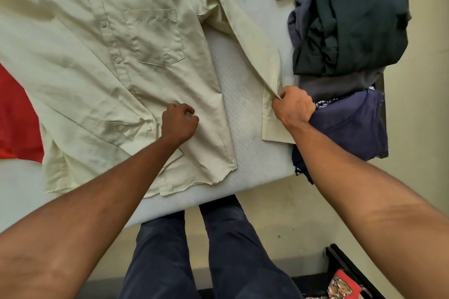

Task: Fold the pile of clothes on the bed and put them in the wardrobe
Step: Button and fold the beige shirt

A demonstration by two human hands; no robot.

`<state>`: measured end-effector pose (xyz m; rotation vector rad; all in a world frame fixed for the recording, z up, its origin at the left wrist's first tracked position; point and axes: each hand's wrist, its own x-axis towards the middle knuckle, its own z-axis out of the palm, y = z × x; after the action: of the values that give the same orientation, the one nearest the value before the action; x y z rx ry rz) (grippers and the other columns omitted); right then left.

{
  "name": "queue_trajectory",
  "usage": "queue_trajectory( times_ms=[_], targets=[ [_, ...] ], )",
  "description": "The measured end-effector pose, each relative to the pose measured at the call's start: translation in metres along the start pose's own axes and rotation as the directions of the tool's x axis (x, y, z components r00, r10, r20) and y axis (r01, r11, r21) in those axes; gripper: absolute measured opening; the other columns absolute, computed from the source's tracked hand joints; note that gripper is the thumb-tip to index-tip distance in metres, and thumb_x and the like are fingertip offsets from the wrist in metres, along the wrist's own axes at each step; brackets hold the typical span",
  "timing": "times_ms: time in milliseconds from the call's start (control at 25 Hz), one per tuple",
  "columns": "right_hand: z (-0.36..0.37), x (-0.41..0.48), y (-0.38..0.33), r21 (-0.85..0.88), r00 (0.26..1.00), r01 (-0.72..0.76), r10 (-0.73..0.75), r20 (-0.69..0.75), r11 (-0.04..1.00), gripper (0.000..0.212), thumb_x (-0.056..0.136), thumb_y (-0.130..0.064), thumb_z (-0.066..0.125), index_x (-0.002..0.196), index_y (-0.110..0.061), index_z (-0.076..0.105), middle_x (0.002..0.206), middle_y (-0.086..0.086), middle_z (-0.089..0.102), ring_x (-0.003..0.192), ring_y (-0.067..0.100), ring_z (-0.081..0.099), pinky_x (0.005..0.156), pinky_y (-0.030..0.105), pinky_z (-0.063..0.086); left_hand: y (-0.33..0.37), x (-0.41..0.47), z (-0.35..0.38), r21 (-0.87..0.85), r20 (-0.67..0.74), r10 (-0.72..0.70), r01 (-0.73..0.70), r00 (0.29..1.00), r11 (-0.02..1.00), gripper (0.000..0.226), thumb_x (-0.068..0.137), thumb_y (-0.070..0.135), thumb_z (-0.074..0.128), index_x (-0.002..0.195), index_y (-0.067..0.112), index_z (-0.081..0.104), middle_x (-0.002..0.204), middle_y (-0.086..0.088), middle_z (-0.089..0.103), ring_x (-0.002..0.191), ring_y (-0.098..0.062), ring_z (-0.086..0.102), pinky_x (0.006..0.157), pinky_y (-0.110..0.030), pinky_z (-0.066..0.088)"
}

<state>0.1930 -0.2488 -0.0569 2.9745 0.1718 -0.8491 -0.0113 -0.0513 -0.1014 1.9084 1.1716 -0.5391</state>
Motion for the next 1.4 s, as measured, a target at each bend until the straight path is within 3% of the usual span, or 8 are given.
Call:
queue_trajectory(
  times_ms=[240,400,520,680,840,1000,1200,1400],
  targets=[
    [-0.019,-0.039,-0.035,0.151,0.956,0.292,-0.295,-0.004,0.944,0.023,0.087,-0.032,0.052,0.074,-0.014,0.048,0.070,0.008,0.054,0.071,0.034,0.050,0.065,0.034,0.032,0.016,-0.015,-0.018,-0.371,0.128,-0.072,0.115,0.989,0.922,0.025,0.089,0.024,0.067,0.113,0.020,0.069,0.105,-0.002,0.066,0.102,-0.023,0.065,0.082,-0.029,0.049],
    [-0.027,-0.086,-0.097,0.348,0.820,0.520,-0.569,0.052,0.780,0.015,0.089,-0.026,0.061,0.092,-0.015,0.051,0.080,0.013,0.062,0.075,0.032,0.057,0.064,0.030,0.030,0.028,-0.058,-0.048,-0.690,0.397,0.176,0.166,0.901,0.704,0.058,0.074,0.020,0.069,0.130,0.030,0.057,0.118,0.001,0.066,0.109,-0.016,0.065,0.090,-0.033,0.048],
    [-0.021,-0.119,-0.149,0.479,0.832,0.422,-0.538,0.133,0.770,0.025,0.086,-0.015,0.061,0.108,-0.017,0.050,0.088,0.005,0.060,0.077,0.026,0.055,0.064,0.028,0.033,0.013,-0.092,-0.049,-0.678,0.437,0.262,0.124,0.861,0.725,0.082,0.069,0.017,0.087,0.138,0.035,0.045,0.129,0.006,0.060,0.116,-0.010,0.062,0.094,-0.024,0.052],
    [-0.006,-0.153,-0.197,0.469,0.815,0.380,-0.528,0.237,0.797,0.035,0.083,-0.010,0.061,0.116,-0.014,0.050,0.098,0.002,0.057,0.086,0.024,0.053,0.071,0.029,0.038,0.007,-0.114,-0.042,-0.752,0.171,-0.064,0.172,0.983,0.636,0.028,0.083,0.015,0.074,0.109,0.013,0.065,0.092,0.002,0.072,0.090,-0.016,0.068,0.072,-0.020,0.055],
    [0.016,-0.172,-0.236,0.455,0.785,0.326,-0.506,0.357,0.829,0.053,0.084,-0.024,0.067,0.133,-0.016,0.048,0.107,-0.001,0.059,0.094,0.022,0.058,0.078,0.035,0.047,-0.027,-0.116,-0.064,-0.895,0.253,-0.054,0.255,0.966,0.367,0.036,0.070,0.016,0.055,0.104,0.015,0.066,0.091,0.000,0.072,0.089,-0.017,0.068,0.095,-0.048,0.053],
    [0.034,-0.179,-0.265,0.616,0.589,-0.139,-0.436,0.681,0.775,0.073,0.096,-0.029,0.066,0.158,-0.027,0.028,0.130,0.007,0.059,0.098,0.019,0.065,0.079,0.034,0.055,-0.091,-0.109,-0.087,-0.924,0.382,0.021,0.383,0.924,-0.021,0.042,0.084,0.043,0.047,0.111,0.018,0.068,0.100,-0.006,0.070,0.092,-0.026,0.063,0.081,-0.042,0.049],
    [0.070,-0.183,-0.260,0.536,0.432,-0.228,-0.410,0.804,0.813,0.046,0.101,-0.010,0.049,0.147,-0.019,0.048,0.119,0.008,0.064,0.083,0.018,0.062,0.073,0.030,0.052,-0.165,-0.082,-0.095,-0.857,0.477,-0.101,0.488,0.873,0.165,0.081,0.084,0.080,0.031,0.128,0.022,0.066,0.116,-0.008,0.071,0.110,-0.026,0.065,0.099,-0.046,0.043],
    [0.107,-0.188,-0.227,0.633,0.480,-0.455,-0.426,0.767,0.626,0.039,0.092,0.009,0.042,0.111,-0.012,0.068,0.108,0.004,0.062,0.085,0.020,0.053,0.073,0.025,0.043,-0.171,-0.063,-0.107,-0.764,0.475,-0.135,0.484,0.869,0.427,0.041,0.091,0.027,0.062,0.132,0.025,0.059,0.116,-0.006,0.065,0.093,-0.019,0.067,0.079,-0.035,0.054]
  ],
)
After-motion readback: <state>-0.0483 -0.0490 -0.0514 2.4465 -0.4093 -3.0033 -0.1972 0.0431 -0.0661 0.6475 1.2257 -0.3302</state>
